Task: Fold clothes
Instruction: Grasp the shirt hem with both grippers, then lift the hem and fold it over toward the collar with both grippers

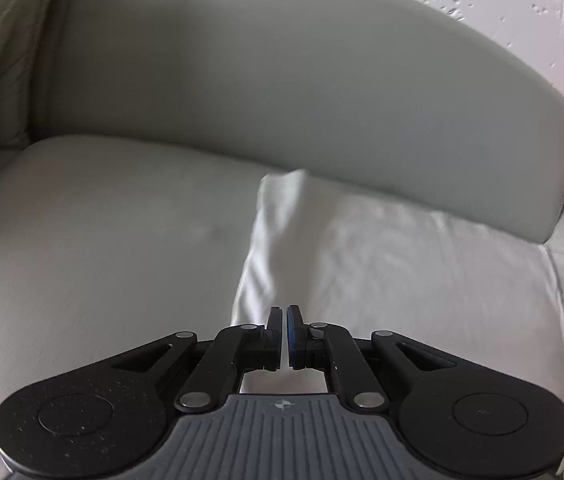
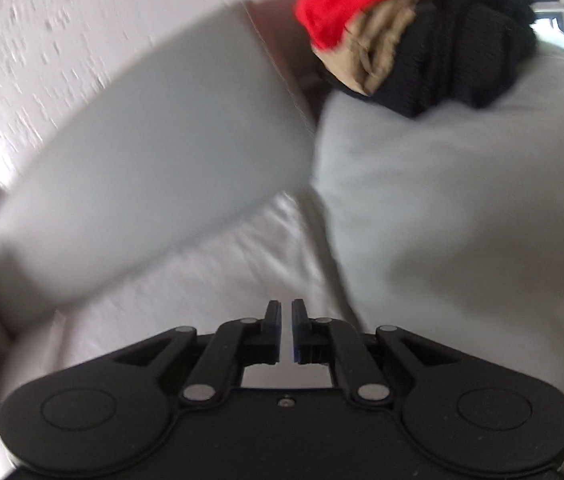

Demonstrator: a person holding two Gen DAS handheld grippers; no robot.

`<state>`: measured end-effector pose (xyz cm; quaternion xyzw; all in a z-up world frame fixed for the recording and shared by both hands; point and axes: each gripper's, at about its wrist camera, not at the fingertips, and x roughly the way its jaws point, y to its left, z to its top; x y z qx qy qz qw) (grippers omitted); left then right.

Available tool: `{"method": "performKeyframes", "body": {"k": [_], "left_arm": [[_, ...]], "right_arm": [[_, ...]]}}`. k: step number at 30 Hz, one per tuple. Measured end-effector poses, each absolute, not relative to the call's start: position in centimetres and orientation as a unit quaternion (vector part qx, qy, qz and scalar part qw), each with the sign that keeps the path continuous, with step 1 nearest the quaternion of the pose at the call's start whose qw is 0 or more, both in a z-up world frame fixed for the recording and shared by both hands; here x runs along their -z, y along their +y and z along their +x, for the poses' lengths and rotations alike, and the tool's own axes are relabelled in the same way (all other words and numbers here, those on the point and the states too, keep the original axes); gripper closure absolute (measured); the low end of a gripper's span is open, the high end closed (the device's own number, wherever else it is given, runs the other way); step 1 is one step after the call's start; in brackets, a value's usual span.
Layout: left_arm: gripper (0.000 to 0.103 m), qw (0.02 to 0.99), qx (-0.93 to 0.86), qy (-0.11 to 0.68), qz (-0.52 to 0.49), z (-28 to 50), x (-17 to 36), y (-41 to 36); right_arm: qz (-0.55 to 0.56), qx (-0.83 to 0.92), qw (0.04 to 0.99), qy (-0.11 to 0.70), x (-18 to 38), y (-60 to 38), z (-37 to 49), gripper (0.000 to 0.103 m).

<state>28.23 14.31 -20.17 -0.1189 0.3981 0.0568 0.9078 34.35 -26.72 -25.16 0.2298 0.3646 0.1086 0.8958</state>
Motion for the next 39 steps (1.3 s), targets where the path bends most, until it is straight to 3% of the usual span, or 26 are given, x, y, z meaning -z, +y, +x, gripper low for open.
{"method": "performKeyframes", "body": {"k": [8,19,21,24,25,28,36,39], "left_arm": [[0.098,0.909,0.017,0.401,-0.109,34.0,23.3,12.5],[0.093,0.905,-0.117,0.372,-0.167,37.2,24.0,18.2],[0.097,0.91,-0.147,0.365,-0.129,37.2,23.0,18.0],[0.081,0.919,-0.13,0.34,-0.152,36.4,21.5,18.9],[0.074,0.919,-0.122,0.338,-0.161,36.5,21.4,19.1],[0.069,0.916,-0.103,0.35,-0.17,37.0,21.5,19.5],[0.068,0.903,-0.059,0.379,-0.196,37.9,23.5,19.3],[0.075,0.907,-0.067,0.381,-0.17,38.3,23.3,18.6]], "right_arm": [[0.302,-0.151,0.863,0.375,29.1,-25.0,41.1,0.097],[0.264,-0.073,0.897,0.348,30.6,-26.7,45.2,0.103],[0.254,-0.071,0.897,0.353,30.1,-26.6,45.3,0.097],[0.27,-0.09,0.897,0.339,28.8,-27.0,44.6,0.072],[0.277,-0.092,0.896,0.334,28.4,-27.3,44.5,0.071],[0.286,-0.091,0.891,0.34,28.0,-28.0,45.1,0.071],[0.281,-0.097,0.871,0.391,28.6,-28.3,47.6,0.079],[0.265,-0.096,0.87,0.405,28.8,-27.3,48.6,0.078]]}}
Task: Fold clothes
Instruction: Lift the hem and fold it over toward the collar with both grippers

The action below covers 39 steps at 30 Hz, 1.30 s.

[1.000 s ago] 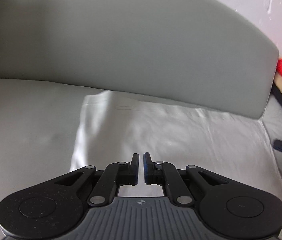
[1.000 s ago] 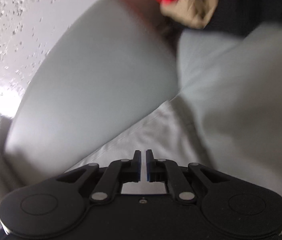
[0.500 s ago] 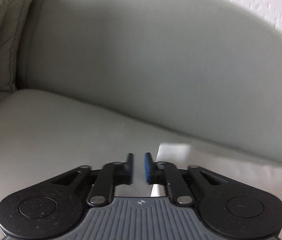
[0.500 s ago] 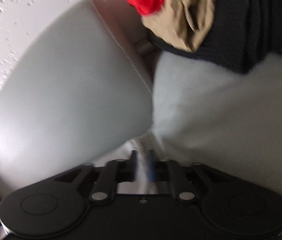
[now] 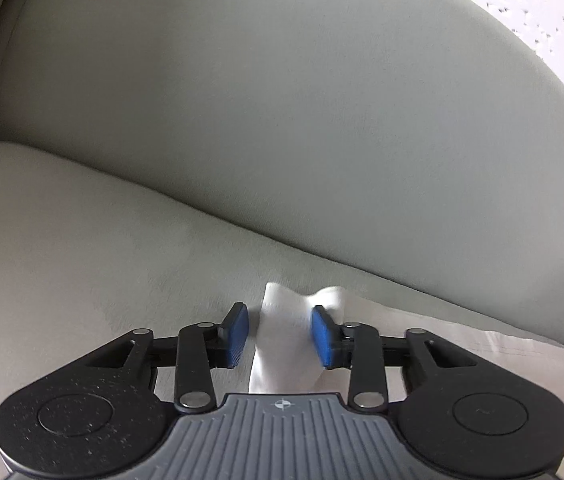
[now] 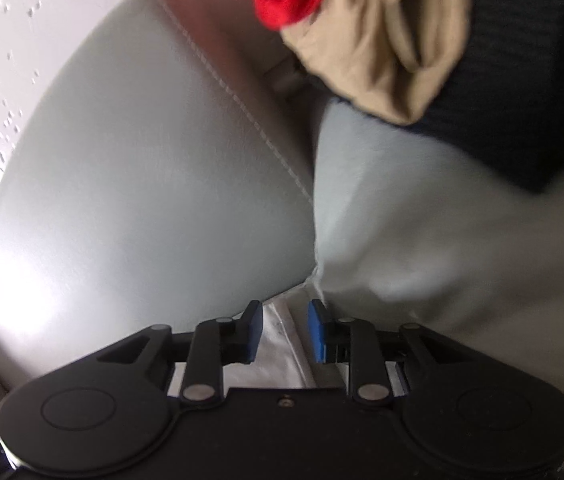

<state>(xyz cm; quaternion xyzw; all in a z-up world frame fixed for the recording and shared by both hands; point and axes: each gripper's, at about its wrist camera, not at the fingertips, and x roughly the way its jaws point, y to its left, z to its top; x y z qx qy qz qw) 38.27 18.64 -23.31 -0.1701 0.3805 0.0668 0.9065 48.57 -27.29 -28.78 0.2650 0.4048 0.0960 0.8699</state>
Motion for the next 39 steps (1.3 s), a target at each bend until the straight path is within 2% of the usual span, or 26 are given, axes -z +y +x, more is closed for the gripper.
{"method": "performKeyframes", "body": {"k": [2,4,5,8,16,23,27,29,33,39], "left_arm": [[0.095,0.912,-0.073,0.378,-0.145,38.2,22.8,17.8],[0.097,0.916,-0.079,0.374,-0.12,38.0,22.3,17.0],[0.098,0.919,-0.084,0.368,-0.111,37.6,21.9,16.8],[0.098,0.928,-0.091,0.35,-0.094,36.2,20.1,16.6],[0.098,0.947,-0.07,0.302,-0.086,29.5,13.1,15.8],[0.098,0.946,-0.055,0.298,-0.11,20.4,8.0,14.4],[0.098,0.942,-0.039,0.314,-0.114,15.8,6.7,13.2],[0.098,0.938,-0.038,0.327,-0.107,14.9,9.4,13.4],[0.098,0.931,-0.05,0.35,-0.089,10.4,10.4,11.9],[0.098,0.895,-0.115,0.407,-0.142,8.3,13.5,14.4]], "right_arm": [[0.243,-0.089,0.876,0.407,28.8,-26.4,48.9,0.08],[0.214,-0.084,0.886,0.403,28.3,-25.5,48.8,0.093],[0.198,-0.084,0.891,0.399,27.9,-25.2,48.4,0.097],[0.188,-0.088,0.906,0.37,26.2,-25.3,46.2,0.097],[0.256,-0.118,0.903,0.325,18.6,-28.3,37.3,0.097],[0.287,-0.134,0.884,0.344,11.6,-29.9,28.5,0.097],[0.279,-0.137,0.88,0.358,10.5,-31.5,23.5,0.097],[0.282,-0.136,0.875,0.37,10.4,-32.1,21.6,0.097],[0.293,-0.123,0.863,0.394,11.0,-33.7,17.1,0.097],[0.275,-0.088,0.866,0.408,13.2,-34.5,13.7,0.098]]}}
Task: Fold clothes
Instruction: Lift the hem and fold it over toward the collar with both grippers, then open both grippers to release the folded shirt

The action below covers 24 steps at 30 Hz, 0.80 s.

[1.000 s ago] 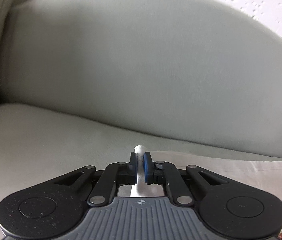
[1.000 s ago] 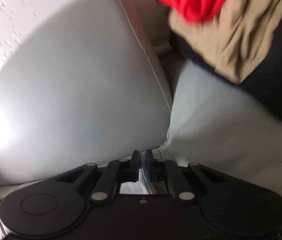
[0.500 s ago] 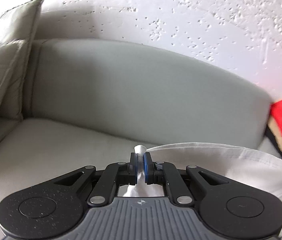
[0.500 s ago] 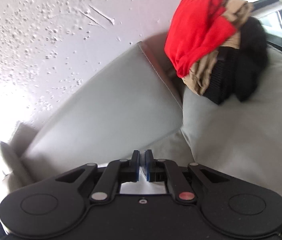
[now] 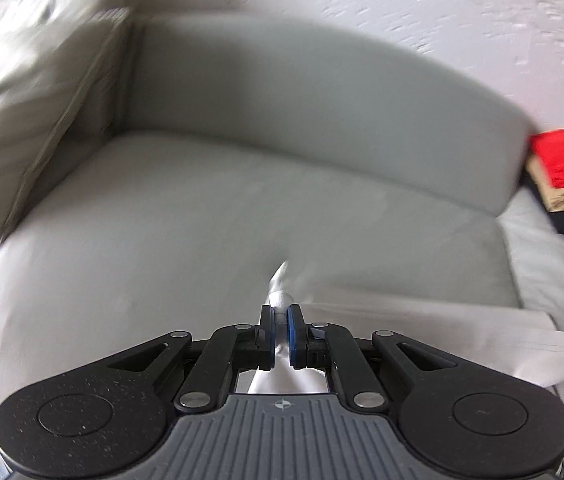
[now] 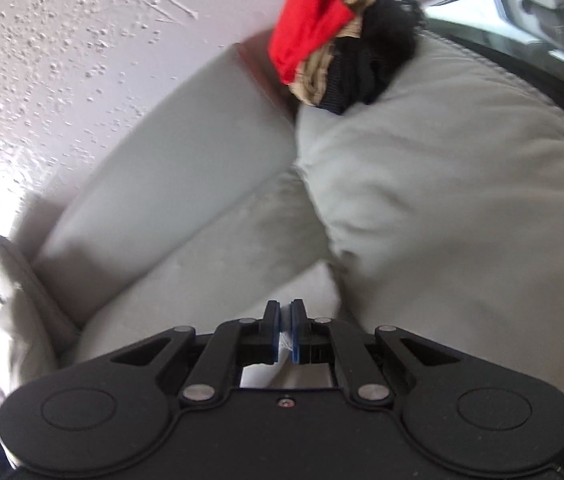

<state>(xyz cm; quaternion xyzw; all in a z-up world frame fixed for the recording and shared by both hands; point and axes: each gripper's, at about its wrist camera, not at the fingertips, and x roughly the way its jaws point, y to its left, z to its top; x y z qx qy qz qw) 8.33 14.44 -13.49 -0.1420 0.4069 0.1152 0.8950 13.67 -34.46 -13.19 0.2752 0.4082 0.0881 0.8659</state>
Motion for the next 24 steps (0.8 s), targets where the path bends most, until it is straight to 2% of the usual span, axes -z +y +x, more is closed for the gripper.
{"method": "performKeyframes", "body": {"k": [3,7,11,17,21,24], "left_arm": [[0.098,0.874,-0.139,0.43,-0.175,7.0,14.6,15.2],[0.098,0.867,-0.149,0.446,-0.166,6.0,14.5,14.7],[0.098,0.863,-0.156,0.466,-0.115,5.8,14.6,13.4],[0.094,0.825,-0.161,0.54,-0.043,7.2,18.1,11.9],[0.09,0.819,-0.19,0.541,-0.038,6.4,17.4,12.3],[0.088,0.838,-0.211,0.503,-0.02,5.0,15.1,12.3]], "right_arm": [[0.284,-0.073,0.861,0.416,14.4,-35.3,13.3,0.098],[0.287,-0.066,0.861,0.414,14.2,-36.1,12.5,0.098],[0.269,-0.057,0.868,0.413,14.0,-36.4,11.7,0.098],[0.224,-0.036,0.853,0.47,17.2,-35.5,11.4,0.098],[0.224,-0.04,0.849,0.477,17.1,-35.7,11.0,0.095],[0.216,-0.045,0.862,0.456,15.3,-36.2,10.5,0.086]]}}
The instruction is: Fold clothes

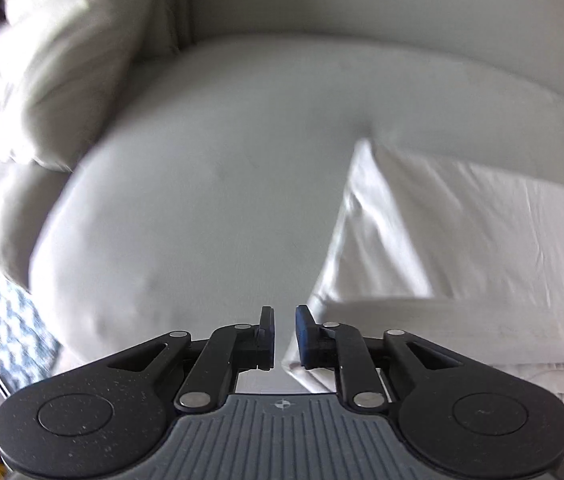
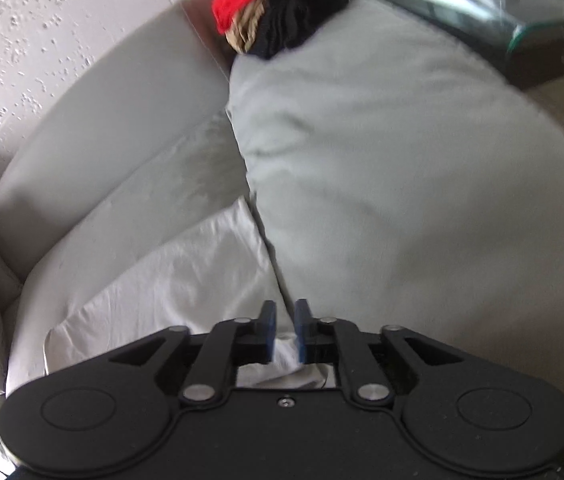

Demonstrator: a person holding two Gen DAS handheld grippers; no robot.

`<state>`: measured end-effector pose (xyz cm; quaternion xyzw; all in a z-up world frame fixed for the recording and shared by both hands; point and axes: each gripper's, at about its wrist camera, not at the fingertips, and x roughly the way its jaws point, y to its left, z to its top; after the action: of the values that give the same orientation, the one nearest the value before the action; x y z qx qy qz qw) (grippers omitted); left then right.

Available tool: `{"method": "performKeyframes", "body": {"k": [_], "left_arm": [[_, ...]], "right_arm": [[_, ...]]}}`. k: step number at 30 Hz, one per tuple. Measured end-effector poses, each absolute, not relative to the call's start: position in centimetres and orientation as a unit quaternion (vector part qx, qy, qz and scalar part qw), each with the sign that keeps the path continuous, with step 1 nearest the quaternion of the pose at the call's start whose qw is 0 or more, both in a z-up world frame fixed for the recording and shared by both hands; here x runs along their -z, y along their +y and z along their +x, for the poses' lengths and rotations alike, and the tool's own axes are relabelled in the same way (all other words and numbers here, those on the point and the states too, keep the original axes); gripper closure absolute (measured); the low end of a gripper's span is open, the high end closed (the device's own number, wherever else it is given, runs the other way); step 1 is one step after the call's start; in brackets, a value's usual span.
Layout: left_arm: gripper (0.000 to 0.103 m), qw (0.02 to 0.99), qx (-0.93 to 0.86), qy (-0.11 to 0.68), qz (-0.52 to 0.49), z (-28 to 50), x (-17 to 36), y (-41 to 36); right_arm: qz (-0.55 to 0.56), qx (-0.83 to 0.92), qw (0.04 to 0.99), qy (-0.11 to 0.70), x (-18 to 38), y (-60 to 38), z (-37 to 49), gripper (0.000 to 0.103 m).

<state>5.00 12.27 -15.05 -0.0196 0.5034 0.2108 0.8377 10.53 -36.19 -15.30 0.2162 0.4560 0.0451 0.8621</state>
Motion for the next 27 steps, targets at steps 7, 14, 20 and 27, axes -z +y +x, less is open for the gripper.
{"method": "performKeyframes", "body": {"k": [7,14,20,27], "left_arm": [[0.082,0.873,-0.112,0.473,-0.047,6.1,13.5,8.9],[0.082,0.848,-0.039,0.527,-0.037,10.6,18.0,3.7],[0.083,0.83,-0.021,0.556,0.028,13.0,21.3,0.6],[0.083,0.822,0.0,0.569,0.015,13.1,22.1,1.7]], "right_arm": [[0.225,-0.128,0.833,0.489,14.8,-33.0,12.4,0.078],[0.193,-0.184,0.794,0.547,18.0,-26.0,15.8,0.079],[0.168,-0.178,0.776,0.582,21.3,-22.4,18.7,0.079],[0.187,-0.162,0.76,0.6,23.5,-23.1,19.6,0.102]]}}
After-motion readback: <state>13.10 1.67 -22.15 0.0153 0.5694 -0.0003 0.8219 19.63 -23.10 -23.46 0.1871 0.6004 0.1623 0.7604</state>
